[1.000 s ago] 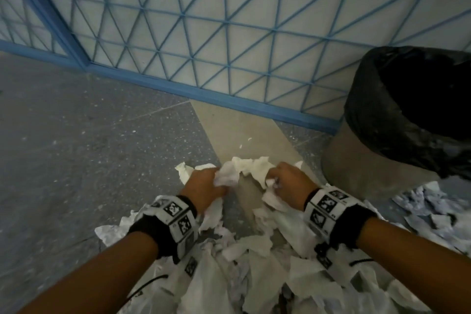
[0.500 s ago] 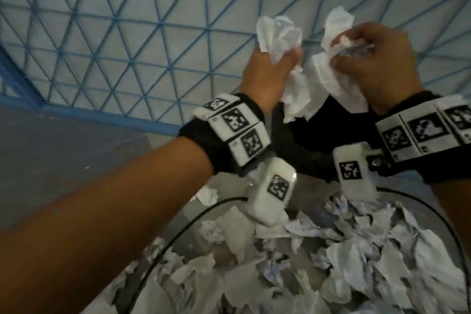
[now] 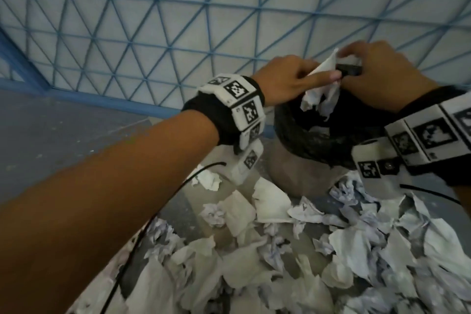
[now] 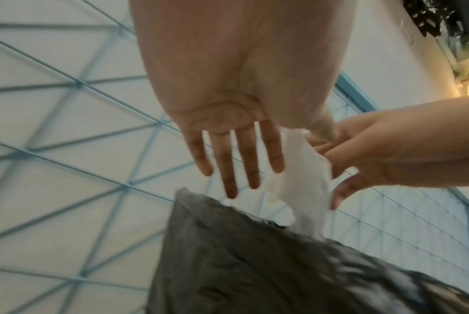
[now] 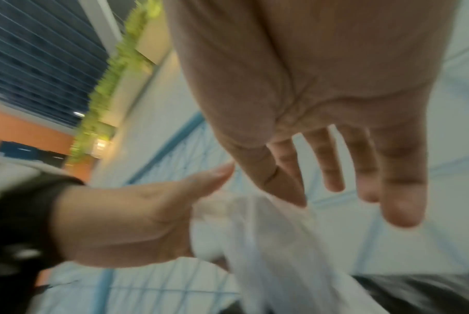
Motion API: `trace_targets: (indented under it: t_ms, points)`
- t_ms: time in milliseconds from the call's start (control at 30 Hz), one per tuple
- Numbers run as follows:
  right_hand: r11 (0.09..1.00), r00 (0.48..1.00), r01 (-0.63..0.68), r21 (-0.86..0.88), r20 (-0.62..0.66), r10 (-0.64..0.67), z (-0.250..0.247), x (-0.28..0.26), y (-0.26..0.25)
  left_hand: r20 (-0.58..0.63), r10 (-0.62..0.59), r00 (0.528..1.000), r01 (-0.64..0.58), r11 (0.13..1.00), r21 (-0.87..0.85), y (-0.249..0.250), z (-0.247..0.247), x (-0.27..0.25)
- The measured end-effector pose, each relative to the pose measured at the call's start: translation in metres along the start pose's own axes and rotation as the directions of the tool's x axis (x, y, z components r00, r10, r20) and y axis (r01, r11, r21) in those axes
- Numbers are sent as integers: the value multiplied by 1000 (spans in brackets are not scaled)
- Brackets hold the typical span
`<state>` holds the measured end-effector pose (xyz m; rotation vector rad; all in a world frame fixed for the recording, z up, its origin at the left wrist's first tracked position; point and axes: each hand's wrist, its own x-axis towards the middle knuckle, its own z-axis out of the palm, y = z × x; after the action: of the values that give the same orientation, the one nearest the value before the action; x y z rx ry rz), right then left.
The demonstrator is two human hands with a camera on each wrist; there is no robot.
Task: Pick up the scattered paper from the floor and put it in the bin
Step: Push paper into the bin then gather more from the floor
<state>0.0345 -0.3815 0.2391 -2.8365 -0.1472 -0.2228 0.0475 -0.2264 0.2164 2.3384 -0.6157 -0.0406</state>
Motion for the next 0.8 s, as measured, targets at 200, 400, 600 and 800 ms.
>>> trace_targets:
  t_ms: [200, 400, 600, 800]
  points:
    - [894, 932, 331, 303, 44, -360, 68, -64, -83, -266, -220, 939, 182, 970, -163, -100, -20, -50]
    - [992, 727, -127, -13, 679, 102, 220, -100, -44, 224, -629, 745, 490, 743, 455, -217, 55, -127]
    - [983, 671, -178, -43, 725, 153, 272, -115, -50, 283, -676, 680, 530, 720, 448, -243, 105, -140]
    - [967, 671, 246, -61, 731, -124, 290, -127, -88, 223, -567, 793, 479, 807, 347, -229, 88, -161]
